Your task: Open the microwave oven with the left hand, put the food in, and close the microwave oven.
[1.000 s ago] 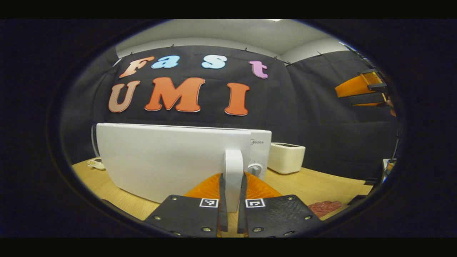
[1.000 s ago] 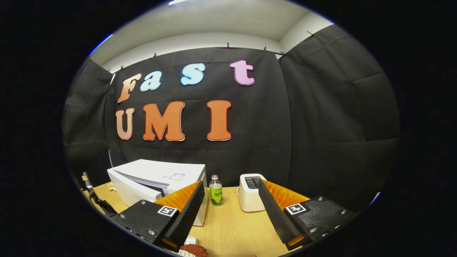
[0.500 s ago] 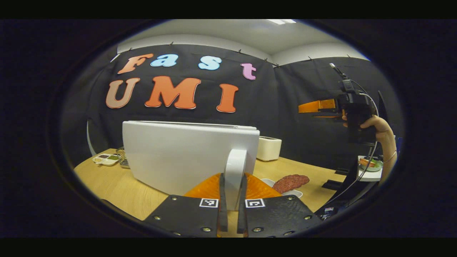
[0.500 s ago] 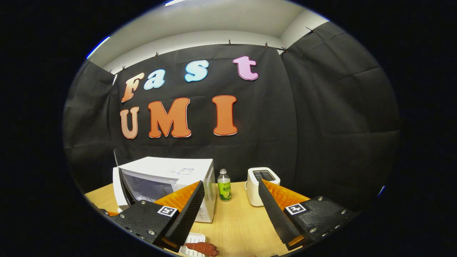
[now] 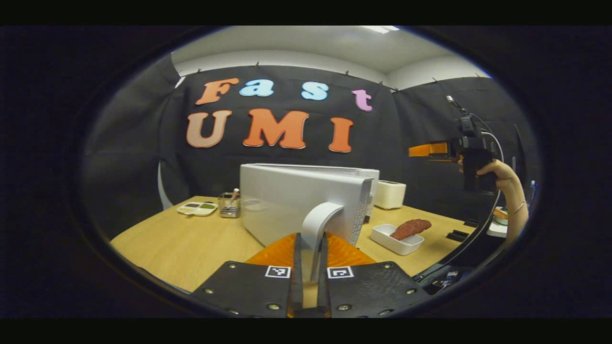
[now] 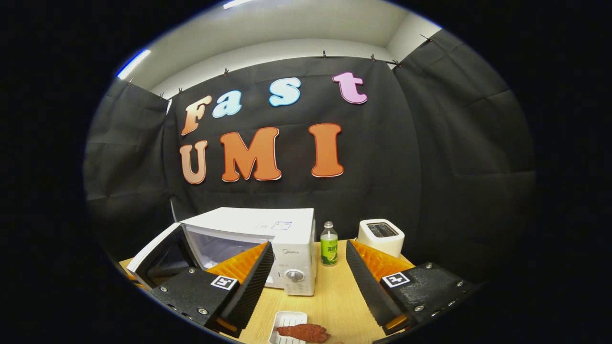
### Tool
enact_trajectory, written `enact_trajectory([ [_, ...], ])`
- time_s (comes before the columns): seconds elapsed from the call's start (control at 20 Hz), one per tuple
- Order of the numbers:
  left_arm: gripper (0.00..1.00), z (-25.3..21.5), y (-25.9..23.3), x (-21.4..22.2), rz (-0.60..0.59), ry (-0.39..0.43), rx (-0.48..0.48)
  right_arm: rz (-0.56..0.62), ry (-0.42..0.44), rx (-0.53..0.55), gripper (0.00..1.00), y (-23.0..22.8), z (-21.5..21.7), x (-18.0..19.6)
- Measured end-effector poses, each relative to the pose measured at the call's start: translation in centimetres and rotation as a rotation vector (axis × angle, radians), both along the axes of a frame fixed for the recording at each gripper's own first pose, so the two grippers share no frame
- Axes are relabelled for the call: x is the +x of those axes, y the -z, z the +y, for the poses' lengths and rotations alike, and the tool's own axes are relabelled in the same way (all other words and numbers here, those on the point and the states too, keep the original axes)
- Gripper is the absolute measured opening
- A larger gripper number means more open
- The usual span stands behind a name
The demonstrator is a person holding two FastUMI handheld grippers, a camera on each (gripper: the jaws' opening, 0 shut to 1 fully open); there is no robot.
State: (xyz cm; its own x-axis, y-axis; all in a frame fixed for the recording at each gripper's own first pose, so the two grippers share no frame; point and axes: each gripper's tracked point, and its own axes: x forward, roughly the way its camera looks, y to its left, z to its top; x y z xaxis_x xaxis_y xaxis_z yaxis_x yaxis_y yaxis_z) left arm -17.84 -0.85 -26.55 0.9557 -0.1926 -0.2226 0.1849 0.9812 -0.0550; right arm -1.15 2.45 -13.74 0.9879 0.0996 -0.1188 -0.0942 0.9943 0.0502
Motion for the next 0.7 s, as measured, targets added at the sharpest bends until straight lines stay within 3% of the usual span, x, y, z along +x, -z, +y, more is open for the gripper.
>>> enact_trajectory([
  [0.05,0.15,1.7,-0.3,-0.7,-0.001,-0.043,0.006,0.004,-0.010,0.004,0.94,0.2,0.6,-0.1],
  [0.2,0.14,5.7,-0.8,-3.1,0.008,-0.135,-0.034,0.011,-0.029,0.010,0.94,1.0,1.5,-0.4],
  [0.25,0.25,7.0,-0.7,-3.8,0.013,-0.162,-0.033,0.014,-0.030,0.013,0.94,1.3,1.7,-0.5],
  [0.4,0.33,10.9,-1.6,-5.6,-0.004,-0.255,0.000,0.023,-0.024,0.024,0.94,2.2,1.6,-0.8],
  [0.55,0.85,13.5,-2.2,-6.1,-0.014,-0.317,0.035,0.037,-0.005,0.042,0.94,3.1,0.9,-1.1],
  [0.7,0.86,16.1,-3.3,-6.2,-0.036,-0.382,0.046,0.056,0.020,0.070,0.94,4.3,-0.1,-1.3],
])
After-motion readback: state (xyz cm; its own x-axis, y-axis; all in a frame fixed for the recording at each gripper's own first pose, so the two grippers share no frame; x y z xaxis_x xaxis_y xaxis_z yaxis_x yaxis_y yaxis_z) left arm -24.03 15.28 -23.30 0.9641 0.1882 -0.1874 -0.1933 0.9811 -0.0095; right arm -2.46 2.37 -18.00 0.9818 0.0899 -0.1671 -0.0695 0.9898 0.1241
